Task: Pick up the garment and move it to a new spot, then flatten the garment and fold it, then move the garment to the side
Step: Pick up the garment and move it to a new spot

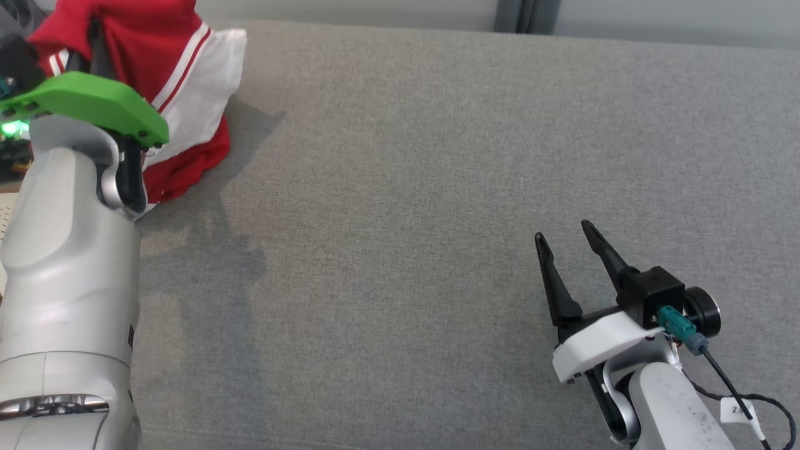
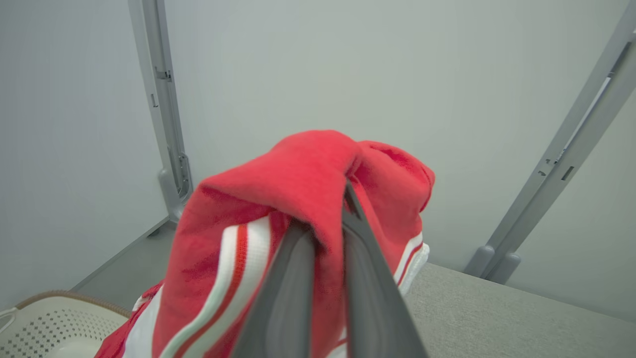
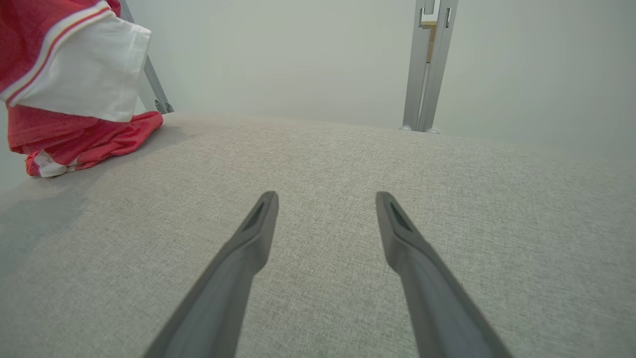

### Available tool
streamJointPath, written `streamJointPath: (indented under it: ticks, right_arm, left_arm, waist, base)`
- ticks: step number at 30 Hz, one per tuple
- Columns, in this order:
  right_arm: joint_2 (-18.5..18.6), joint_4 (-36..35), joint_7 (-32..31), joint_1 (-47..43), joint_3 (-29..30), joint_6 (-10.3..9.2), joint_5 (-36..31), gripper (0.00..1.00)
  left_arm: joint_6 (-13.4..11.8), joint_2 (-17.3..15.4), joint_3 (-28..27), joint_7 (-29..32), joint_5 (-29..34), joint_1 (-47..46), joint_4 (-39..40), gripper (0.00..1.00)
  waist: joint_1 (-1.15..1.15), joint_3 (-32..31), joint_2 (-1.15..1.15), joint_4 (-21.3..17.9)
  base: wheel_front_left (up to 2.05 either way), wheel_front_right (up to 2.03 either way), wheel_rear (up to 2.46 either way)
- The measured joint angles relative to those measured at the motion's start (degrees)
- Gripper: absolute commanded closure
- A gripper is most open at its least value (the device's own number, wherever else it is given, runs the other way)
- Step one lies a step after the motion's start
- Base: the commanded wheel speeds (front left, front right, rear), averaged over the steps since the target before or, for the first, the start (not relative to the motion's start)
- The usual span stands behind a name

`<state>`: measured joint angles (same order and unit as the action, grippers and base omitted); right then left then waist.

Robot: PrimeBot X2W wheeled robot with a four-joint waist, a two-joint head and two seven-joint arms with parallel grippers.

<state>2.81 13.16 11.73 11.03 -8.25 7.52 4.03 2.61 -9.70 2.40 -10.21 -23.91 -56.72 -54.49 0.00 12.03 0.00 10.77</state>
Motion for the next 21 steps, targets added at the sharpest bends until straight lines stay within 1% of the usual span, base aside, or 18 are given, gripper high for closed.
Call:
streamJointPath:
  ticks: [2, 5, 8, 14, 18, 21]
  right_arm:
    - [0.0, 0.4, 0.1, -0.9, 0.0, 0.0, 0.5, 0.0]
    - [0.0, 0.6, 0.3, -1.6, -0.2, 0.0, 0.9, 0.0]
    - [0.0, 0.6, 0.3, -2.4, 0.0, 0.0, 1.1, 0.0]
    - [0.0, -0.6, -0.6, -2.6, 0.1, -0.01, 0.8, 0.0]
    - [0.0, -1.2, -0.9, -2.6, 0.2, 0.0, 0.8, 0.0]
    - [0.0, -1.4, -0.9, -2.3, 0.3, 0.01, 0.9, 0.0]
  left_arm:
    - [0.5, 0.8, 1.8, 0.6, 1.0, -1.8, 2.1, 1.0]
    - [2.1, 3.0, 4.7, 1.7, 2.0, -3.6, 5.5, 1.0]
    - [2.9, 4.2, 7.3, 2.8, 2.6, -4.3, 8.5, 1.0]
    - [3.9, 6.6, 13.8, 5.2, 1.7, -3.7, 14.8, 1.0]
    - [4.2, 6.7, 19.1, 6.6, 0.2, -1.4, 17.9, 1.0]
    - [4.3, 6.8, 24.4, 7.7, -0.6, 0.5, 19.8, 1.0]
  waist:
    - [0.0, -2.0, 0.0, -0.1]
    - [0.0, -5.0, 0.0, -0.7]
    - [-0.01, -7.4, 0.0, -2.2]
    - [0.0, -10.3, 0.0, -7.6]
    - [0.0, -11.1, 0.0, -11.8]
    - [0.0, -11.1, 0.0, -15.8]
  base:
    - [0.0, 0.0, 0.0]
    - [0.0, 0.0, 0.0]
    - [0.0, 0.0, 0.0]
    - [0.0, 0.0, 0.0]
    - [0.0, 0.0, 0.0]
    - [0.0, 0.0, 0.0]
